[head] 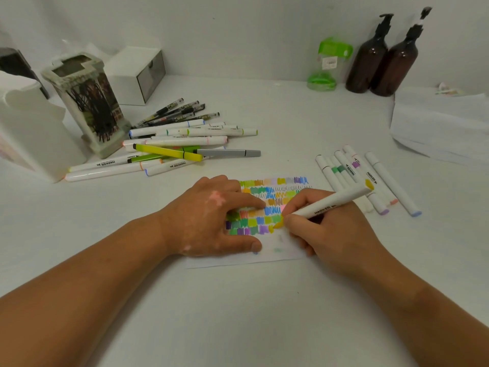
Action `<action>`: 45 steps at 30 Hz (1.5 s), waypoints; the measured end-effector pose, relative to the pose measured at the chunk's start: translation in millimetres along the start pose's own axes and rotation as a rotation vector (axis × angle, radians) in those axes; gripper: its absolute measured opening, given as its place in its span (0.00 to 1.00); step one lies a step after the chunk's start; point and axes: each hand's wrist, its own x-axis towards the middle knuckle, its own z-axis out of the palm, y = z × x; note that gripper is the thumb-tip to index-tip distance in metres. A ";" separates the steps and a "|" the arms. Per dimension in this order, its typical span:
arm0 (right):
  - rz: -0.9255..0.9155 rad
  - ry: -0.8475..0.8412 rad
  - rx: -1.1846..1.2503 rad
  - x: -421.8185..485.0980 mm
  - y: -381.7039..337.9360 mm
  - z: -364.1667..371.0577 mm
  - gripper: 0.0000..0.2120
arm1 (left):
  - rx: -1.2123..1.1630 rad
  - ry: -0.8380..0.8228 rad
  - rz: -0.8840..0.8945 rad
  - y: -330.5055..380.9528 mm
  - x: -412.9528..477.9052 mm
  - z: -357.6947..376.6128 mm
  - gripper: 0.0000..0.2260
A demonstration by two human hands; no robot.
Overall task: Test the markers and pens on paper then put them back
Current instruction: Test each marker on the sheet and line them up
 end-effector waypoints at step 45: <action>-0.096 -0.019 0.778 54.4 -3.3 -9.5 0.07 | -0.841 0.305 -0.191 2.0 23.5 -14.7 0.07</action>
